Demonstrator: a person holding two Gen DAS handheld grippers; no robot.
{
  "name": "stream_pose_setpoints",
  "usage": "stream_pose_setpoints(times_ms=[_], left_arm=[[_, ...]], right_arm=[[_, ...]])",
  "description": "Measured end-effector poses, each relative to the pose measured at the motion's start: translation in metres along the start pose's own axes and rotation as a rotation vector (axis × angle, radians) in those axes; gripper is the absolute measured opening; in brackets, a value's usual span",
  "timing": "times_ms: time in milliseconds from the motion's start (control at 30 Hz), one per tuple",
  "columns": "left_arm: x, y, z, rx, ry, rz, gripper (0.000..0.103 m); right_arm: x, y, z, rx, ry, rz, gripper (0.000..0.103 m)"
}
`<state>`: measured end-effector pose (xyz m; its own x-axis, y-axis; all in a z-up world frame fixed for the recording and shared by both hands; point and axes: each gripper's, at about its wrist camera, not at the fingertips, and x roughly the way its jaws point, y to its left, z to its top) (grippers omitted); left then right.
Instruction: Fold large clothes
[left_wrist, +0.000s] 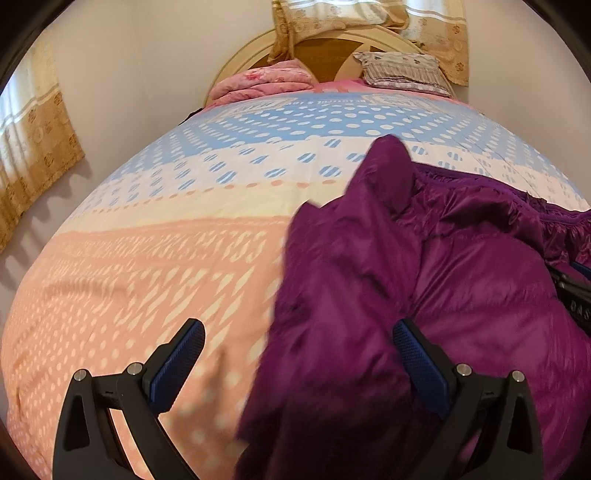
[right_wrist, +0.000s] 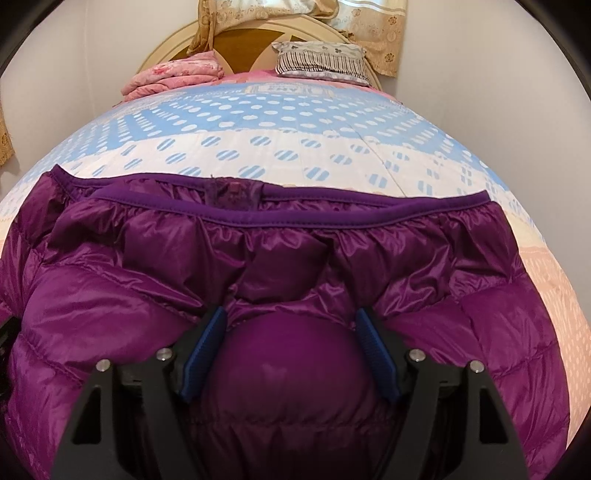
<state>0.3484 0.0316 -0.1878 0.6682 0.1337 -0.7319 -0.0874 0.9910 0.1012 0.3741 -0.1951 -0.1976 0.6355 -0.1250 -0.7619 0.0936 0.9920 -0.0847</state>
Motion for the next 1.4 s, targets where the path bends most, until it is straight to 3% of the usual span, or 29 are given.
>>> stream_pose_setpoints(times_ms=[233, 367, 467, 600, 733, 900, 933, 967, 1100, 1167, 1300, 1400], left_arm=[[-0.020, 0.034, -0.030, -0.101, 0.052, -0.023, 0.102], [-0.029, 0.049, -0.048, -0.162, 0.072, -0.063, 0.102], [-0.026, 0.045, -0.055, -0.172, 0.088, -0.083, 0.102], [-0.029, 0.037, -0.054, -0.148, 0.059, -0.067, 0.100], [-0.035, 0.029, -0.052, -0.135, 0.069, -0.190, 0.047], [-0.034, 0.018, -0.052, -0.121, 0.073, -0.197, 0.040], [-0.035, 0.017, -0.052, -0.116, 0.065, -0.198, 0.033], [-0.039, 0.015, -0.051, -0.100, 0.058, -0.203, 0.019], [-0.048, 0.016, -0.048, -0.068, 0.033, -0.209, 0.011], [-0.048, 0.019, -0.048, -0.075, 0.030, -0.219, 0.010], [-0.053, 0.023, -0.050, -0.093, 0.011, -0.236, 0.007], [-0.065, 0.029, -0.050, -0.105, -0.020, -0.245, 0.006]], right_arm=[[0.000, -0.001, 0.003, -0.005, 0.026, 0.012, 0.077], [-0.038, -0.011, -0.004, 0.037, 0.031, 0.078, 0.077], [-0.067, -0.005, -0.027, 0.009, -0.014, 0.051, 0.082], [-0.070, 0.011, -0.051, -0.056, -0.032, -0.016, 0.083], [-0.056, 0.021, -0.058, -0.094, -0.042, -0.054, 0.084], [-0.053, 0.020, -0.058, -0.097, -0.037, -0.060, 0.085], [-0.054, 0.020, -0.057, -0.100, -0.036, -0.061, 0.085], [-0.056, 0.019, -0.056, -0.099, -0.030, -0.056, 0.084], [-0.093, 0.001, -0.063, -0.044, -0.044, 0.006, 0.087], [-0.103, 0.001, -0.077, -0.077, -0.056, -0.022, 0.094], [-0.082, 0.014, -0.104, -0.135, 0.000, -0.031, 0.094], [-0.080, 0.016, -0.100, -0.110, 0.023, -0.034, 0.095]])
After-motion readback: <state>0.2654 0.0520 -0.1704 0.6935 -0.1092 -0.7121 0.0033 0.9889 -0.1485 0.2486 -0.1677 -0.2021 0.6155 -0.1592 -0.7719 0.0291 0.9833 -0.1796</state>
